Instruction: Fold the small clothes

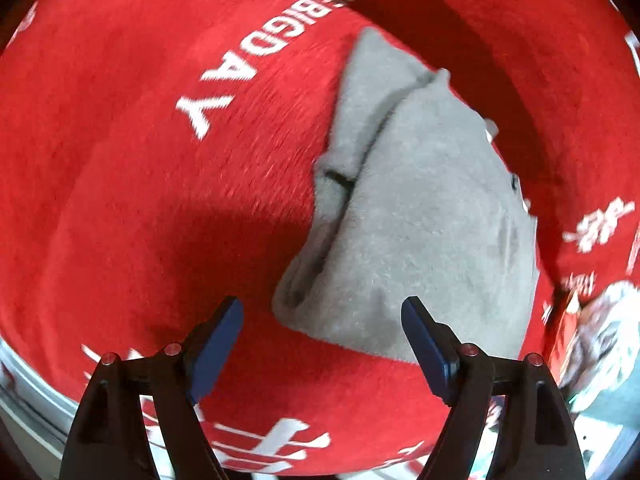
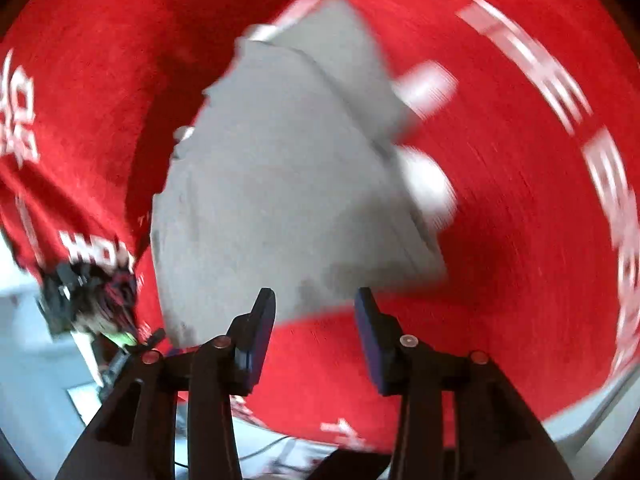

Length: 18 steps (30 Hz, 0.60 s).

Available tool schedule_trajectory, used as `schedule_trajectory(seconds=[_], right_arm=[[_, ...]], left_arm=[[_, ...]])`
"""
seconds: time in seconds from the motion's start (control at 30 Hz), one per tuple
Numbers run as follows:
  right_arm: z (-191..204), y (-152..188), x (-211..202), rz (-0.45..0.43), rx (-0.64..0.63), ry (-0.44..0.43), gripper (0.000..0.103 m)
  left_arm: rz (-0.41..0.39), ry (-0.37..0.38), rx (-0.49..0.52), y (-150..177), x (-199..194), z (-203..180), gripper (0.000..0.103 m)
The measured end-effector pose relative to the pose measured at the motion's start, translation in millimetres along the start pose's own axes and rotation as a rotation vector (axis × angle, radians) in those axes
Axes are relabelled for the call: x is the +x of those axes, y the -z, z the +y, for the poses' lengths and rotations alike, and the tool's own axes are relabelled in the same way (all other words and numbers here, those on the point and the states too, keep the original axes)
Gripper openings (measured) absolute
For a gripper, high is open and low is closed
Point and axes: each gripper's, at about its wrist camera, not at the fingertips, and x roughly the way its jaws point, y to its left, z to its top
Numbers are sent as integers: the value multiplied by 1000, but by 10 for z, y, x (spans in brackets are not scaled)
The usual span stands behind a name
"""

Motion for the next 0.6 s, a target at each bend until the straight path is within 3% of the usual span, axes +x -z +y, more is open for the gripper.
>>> schedule_trajectory(seconds=[0.03, 0.07, 0.1, 0.13, 0.17, 0.2, 0.23, 0.27, 0.37, 0.47, 0.6], right_arm=[[-128, 17, -7, -19, 64, -11, 45], [-232, 8, -11, -42, 125, -34, 45], [-323, -13, -20, -70, 181, -65, 45], [-403, -45, -15, -108, 239, -99, 45], [-453, -93, -13, -138, 283, -131, 45], [-470, -122, -16, -147, 302, -151, 43], [-437, -171, -29, -153, 295, -155, 33], [-363, -211, -56, -152, 253, -131, 14], [-160, -261, -137, -149, 99, -23, 14], [-203, -278, -58, -117, 30, 122, 14], [-189, -243, -124, -99, 0, 152, 16]], left_arm=[[0, 15, -13, -1, 28, -20, 75], [-6, 23, -11, -6, 35, -44, 58], [-11, 12, -1, -11, 34, -70, 51], [-17, -13, 17, -27, 44, -117, 32], [-22, -24, 41, -38, 42, -158, 21], [-22, -25, 52, -53, 29, -188, 21], [-34, -40, 74, -56, 1, -224, 21], [-50, -64, 117, -43, -36, -271, 21], [-56, -141, 193, 4, -20, -279, 21], [-44, -161, 190, 70, 24, -147, 21], [-45, -177, 196, 125, -136, -42, 21]])
